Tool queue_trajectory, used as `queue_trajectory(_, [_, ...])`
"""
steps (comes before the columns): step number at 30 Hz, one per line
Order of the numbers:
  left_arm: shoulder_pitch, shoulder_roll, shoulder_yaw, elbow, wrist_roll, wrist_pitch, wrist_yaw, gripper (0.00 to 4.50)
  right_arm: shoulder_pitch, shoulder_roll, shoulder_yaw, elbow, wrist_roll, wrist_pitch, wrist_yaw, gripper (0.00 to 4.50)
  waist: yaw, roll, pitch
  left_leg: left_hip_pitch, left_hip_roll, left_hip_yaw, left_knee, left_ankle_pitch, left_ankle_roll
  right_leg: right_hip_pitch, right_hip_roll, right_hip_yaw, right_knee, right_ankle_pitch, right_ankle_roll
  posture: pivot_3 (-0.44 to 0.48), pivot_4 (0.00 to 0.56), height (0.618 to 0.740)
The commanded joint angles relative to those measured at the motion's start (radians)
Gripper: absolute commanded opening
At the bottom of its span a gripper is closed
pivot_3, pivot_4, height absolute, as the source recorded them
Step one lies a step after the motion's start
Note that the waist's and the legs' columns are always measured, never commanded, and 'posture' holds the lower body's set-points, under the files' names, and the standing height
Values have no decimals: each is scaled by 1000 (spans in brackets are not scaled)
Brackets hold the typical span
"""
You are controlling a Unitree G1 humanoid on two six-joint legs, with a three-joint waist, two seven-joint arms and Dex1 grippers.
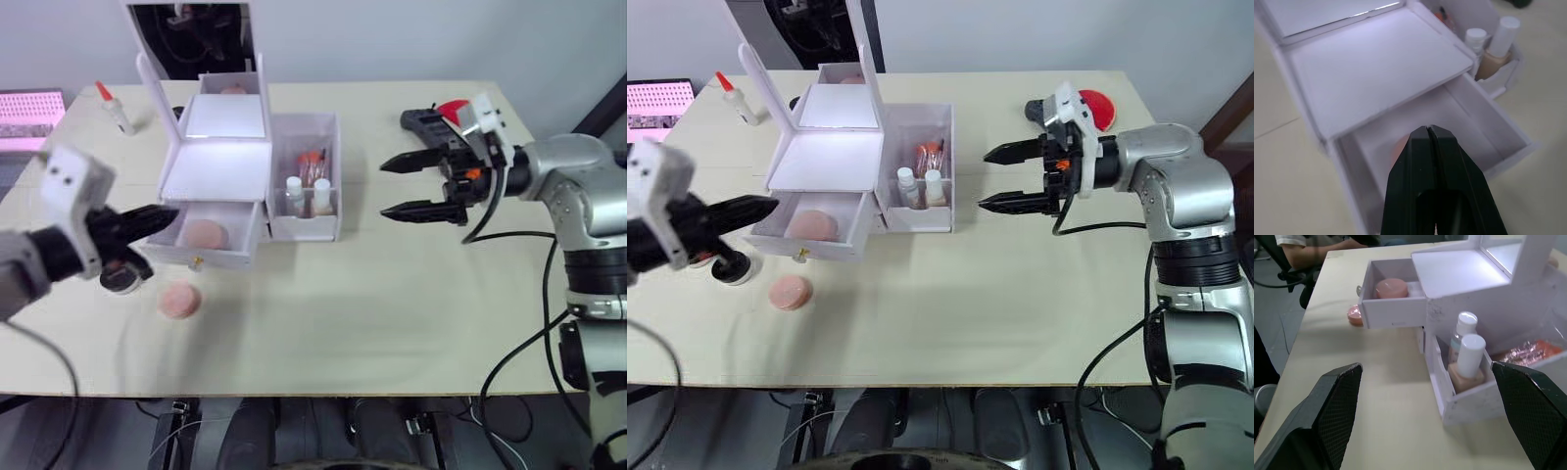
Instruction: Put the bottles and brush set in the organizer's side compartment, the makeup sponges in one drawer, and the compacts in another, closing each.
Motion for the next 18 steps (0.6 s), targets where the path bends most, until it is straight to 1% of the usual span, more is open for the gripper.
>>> queue_trajectory(1, [-143,-21,-137,53,-28,98,48,12,-9,1,-26,-54,32,13,-25,4500,-3,0,0,0,0,0,0,0,0,0,0,0,0,1,2,0,150,740])
queue_trajectory(4, [-315,-74,-257,138,-34,219,88,12,6,5,-33,-90,47,28,-50,4500,0,-1,0,0,0,-2,-1,0,0,-1,1,0,1,1,5,0,150,740])
queue_trajectory(6, [-407,-111,-308,199,-30,304,108,12,18,3,-45,-122,65,46,-68,4500,2,-1,0,-1,0,-2,-1,0,0,-1,2,0,1,1,6,0,150,740])
queue_trajectory(7, [-438,-120,-334,215,-7,326,104,12,24,-1,-50,-135,72,54,-76,4500,2,-1,0,-1,0,-3,-1,0,0,-1,2,0,2,1,6,0,150,740])
queue_trajectory(10, [-484,-147,-356,243,14,369,85,12,36,-9,-59,-162,86,70,-97,4500,-3,-1,0,-1,0,-2,-1,0,0,-1,1,0,1,1,6,0,150,740])
queue_trajectory(13, [-497,-141,-387,235,43,395,49,12,42,-15,-60,-172,92,73,-111,4500,-2,-1,0,-1,0,-2,-1,0,0,-1,1,0,1,1,6,0,150,740])
queue_trajectory(18, [-495,-124,-403,219,97,416,6,12,43,-21,-59,-179,98,73,-122,4500,0,-1,0,-1,0,-2,-1,0,0,-1,1,0,1,1,6,0,150,740])
